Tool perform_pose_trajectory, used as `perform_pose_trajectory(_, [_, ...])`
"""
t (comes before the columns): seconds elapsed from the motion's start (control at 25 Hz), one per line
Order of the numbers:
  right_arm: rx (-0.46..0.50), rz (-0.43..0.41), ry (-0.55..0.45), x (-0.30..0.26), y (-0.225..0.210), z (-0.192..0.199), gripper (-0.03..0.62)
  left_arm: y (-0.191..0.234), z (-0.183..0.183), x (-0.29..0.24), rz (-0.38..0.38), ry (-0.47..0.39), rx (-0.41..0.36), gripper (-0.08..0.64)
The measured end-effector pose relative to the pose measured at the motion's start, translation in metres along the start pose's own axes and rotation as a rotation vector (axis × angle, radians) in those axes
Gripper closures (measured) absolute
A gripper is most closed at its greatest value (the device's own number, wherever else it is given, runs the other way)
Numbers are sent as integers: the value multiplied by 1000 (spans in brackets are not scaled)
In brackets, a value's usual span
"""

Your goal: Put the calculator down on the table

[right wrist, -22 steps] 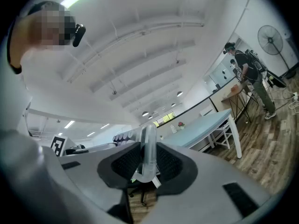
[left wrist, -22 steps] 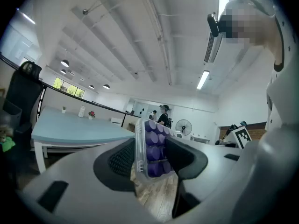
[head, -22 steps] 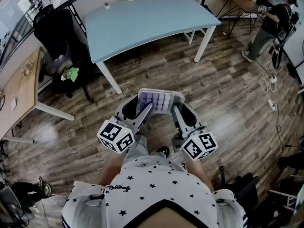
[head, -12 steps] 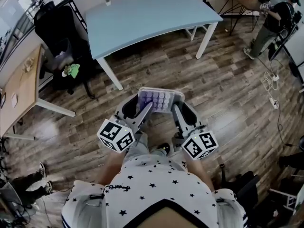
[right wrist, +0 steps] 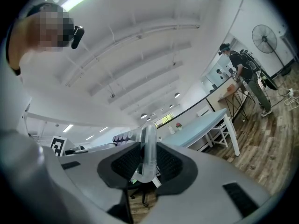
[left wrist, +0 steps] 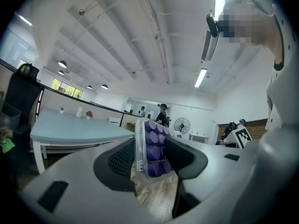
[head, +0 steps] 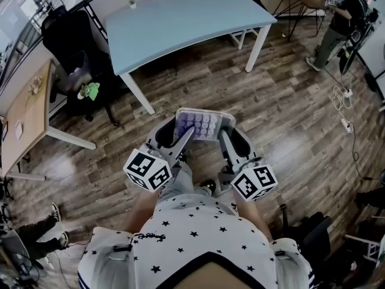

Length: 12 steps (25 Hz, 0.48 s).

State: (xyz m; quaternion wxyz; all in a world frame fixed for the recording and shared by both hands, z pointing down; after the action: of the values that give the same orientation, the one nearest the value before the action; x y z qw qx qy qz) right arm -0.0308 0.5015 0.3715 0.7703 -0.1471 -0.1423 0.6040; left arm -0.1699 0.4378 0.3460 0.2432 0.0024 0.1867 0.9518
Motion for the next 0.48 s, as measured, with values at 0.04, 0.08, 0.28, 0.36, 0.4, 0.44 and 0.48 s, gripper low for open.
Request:
perform_pose_trajectory(0.04, [0,1,-4,2,0,-1,491,-2,0,0,3,1,-2,347])
perform_pose_trajectory(0.08, [-1,3,-7,5,0,-1,492,-4,1,-1,7,2,-4,347])
perform_pose_trajectory(0.28, [-3,35,-20,19,-8,-4,492,-16,5,-10,41,15,-7,347])
perform_pose_trajectory(0.36, [0,50,-24,24,-12,-6,492,-20,7,-15,55,22,-7,347])
perform_pose_trajectory(0.4, [0,54,-28,25,-14,-8,492,-21,7,-18,61,24,-8,347])
perform_pose_trajectory(0.44, [-2,58,-31,25,-16,-9,492,-22,7,-20,66,26,-10,347])
perform_pose_trajectory(0.48, [-6,62,-34,26,-18,-9,492,-23,6,-23,69,28,-13,345])
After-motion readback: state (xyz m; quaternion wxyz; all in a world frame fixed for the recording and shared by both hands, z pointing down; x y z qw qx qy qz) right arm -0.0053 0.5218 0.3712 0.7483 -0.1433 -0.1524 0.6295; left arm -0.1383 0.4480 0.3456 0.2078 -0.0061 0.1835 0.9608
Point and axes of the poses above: the fingertips, and each gripper's own axes: x backward along the fingers, y to its left, z out of its underside, the point moved 3 cm from there along x, backward along the fingers, and after that the axes turned 6 degrees about x, right-handed, at the moved point
